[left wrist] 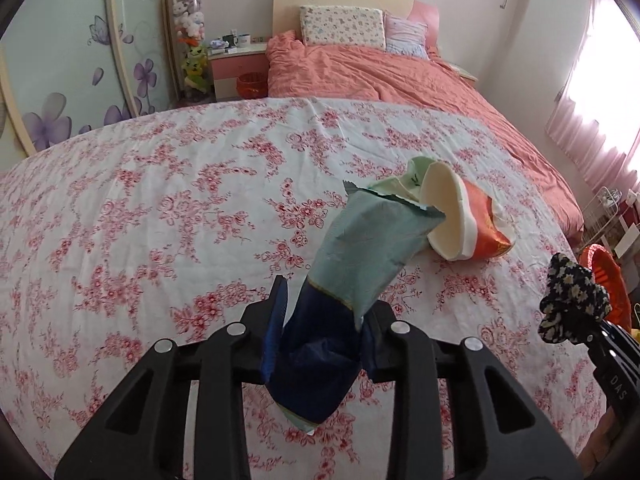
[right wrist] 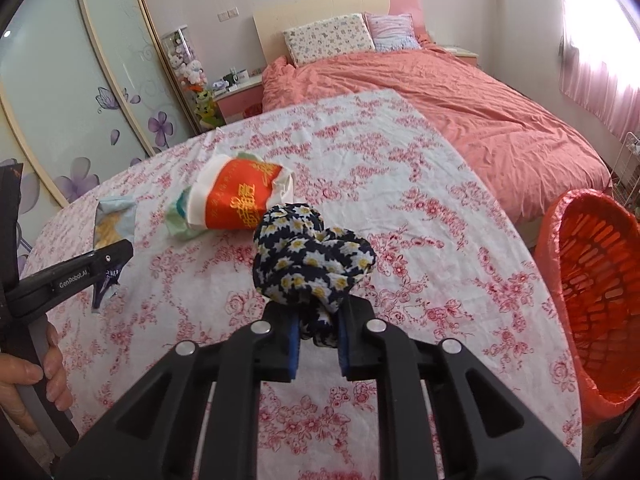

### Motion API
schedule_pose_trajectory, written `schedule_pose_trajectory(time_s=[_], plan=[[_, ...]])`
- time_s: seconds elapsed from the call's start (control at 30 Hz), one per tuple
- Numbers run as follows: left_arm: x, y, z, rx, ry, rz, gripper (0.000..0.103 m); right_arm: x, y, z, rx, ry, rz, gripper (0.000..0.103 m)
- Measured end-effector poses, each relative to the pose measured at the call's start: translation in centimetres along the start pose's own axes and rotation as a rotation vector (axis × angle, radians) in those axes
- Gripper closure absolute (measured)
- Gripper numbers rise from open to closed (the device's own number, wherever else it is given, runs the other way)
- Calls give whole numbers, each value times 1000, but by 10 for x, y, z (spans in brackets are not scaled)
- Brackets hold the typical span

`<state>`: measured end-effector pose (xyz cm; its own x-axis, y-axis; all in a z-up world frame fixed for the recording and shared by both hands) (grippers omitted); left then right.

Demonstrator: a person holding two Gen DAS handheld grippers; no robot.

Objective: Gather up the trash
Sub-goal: 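Lift the cloth with the left tool while the right tool lifts the scrunchie, then carry both items over the orange basket and open both tools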

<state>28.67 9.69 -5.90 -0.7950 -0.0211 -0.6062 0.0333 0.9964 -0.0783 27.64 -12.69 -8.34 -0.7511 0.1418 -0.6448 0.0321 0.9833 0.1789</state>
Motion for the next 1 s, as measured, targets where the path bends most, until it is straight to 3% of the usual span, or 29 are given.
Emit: schedule_pose_trajectory(time_s=[0.53, 1.0], plan=[[-5, -41, -68, 6, -143, 53, 71, -10, -3, -85, 12, -171, -23, 88], [4, -120, -96, 95, -204, 147, 70, -8, -64, -145, 76, -289, 58, 88]])
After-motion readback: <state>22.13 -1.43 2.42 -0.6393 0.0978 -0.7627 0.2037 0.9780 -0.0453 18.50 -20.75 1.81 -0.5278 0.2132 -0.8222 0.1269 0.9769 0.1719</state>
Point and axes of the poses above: each gripper's, at about its wrist camera, not at the fingertips, and z roughly the way its jaws point, y to its left, x to its underside, the point moved 1 cm from there along z, roughly the way its jaws point, and after that the axes turned 1 degree about y, right-handed, at the moved point
